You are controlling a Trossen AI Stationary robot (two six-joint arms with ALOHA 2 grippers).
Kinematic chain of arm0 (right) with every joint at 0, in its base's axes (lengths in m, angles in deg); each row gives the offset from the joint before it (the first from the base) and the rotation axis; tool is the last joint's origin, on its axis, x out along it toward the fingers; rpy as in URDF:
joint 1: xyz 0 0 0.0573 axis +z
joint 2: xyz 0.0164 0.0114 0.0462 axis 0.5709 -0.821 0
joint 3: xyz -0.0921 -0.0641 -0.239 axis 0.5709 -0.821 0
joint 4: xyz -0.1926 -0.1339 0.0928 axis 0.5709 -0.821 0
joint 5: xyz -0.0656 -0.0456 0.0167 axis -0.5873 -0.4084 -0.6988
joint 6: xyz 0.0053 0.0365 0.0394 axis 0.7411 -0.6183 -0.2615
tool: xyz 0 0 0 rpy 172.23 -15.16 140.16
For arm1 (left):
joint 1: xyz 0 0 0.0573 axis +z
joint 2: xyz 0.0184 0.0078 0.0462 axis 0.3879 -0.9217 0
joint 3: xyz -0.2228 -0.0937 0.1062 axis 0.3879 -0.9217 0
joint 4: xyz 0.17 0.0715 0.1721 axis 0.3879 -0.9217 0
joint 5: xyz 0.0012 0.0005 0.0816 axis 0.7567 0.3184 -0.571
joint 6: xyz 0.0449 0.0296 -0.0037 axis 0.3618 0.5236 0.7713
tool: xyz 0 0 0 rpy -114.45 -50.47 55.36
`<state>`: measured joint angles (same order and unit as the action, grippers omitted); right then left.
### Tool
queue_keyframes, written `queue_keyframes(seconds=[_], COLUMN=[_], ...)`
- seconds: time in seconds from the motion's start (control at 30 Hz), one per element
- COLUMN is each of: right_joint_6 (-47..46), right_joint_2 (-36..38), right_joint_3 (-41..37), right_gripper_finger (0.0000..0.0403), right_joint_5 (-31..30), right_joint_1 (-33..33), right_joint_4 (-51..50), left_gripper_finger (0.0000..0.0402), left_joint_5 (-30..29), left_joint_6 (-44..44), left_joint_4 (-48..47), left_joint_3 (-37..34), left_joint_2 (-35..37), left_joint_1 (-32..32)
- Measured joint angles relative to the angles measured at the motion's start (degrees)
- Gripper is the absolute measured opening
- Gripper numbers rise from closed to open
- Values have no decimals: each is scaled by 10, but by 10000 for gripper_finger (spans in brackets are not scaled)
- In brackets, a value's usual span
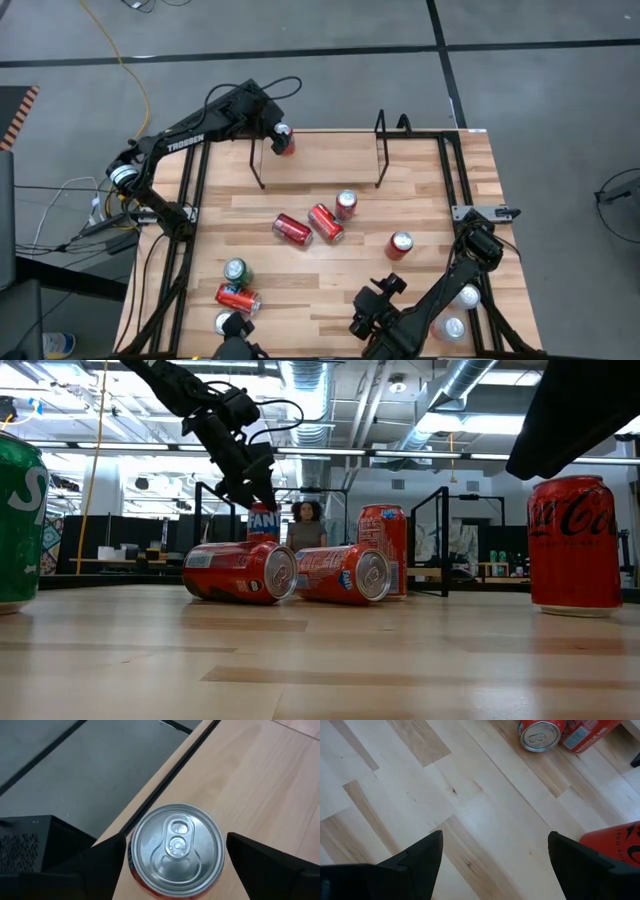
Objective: Place canned beverage on shelf
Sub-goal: Put the red soda can on the shelf
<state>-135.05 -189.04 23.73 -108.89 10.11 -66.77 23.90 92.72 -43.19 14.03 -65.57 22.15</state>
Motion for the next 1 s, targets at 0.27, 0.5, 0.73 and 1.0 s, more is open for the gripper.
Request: queue_keyframes(seconds=[0.27, 0.5, 0.73, 1.0], right_joint_6=[1, 16, 167, 468], right_joint_2=[0, 0, 22, 78], right_joint_3=[0, 0, 1, 0], right_gripper_finger=[333, 333, 317, 242], right_joint_5=[0, -21, -64, -95], right_joint_1=[0, -2, -51, -179], right_joint_4=[0, 12, 5, 135], left_gripper_finger=[331, 331, 332, 332], left_joint_5=[4, 4, 14, 87], left_joint_6=[0, -4, -70, -155], left_joint_4=[0, -13, -44, -50], left_joint_3=[0, 0, 0, 0], left_joint_2=[22, 75, 181, 347], left_joint_1=[-2, -3, -3, -25])
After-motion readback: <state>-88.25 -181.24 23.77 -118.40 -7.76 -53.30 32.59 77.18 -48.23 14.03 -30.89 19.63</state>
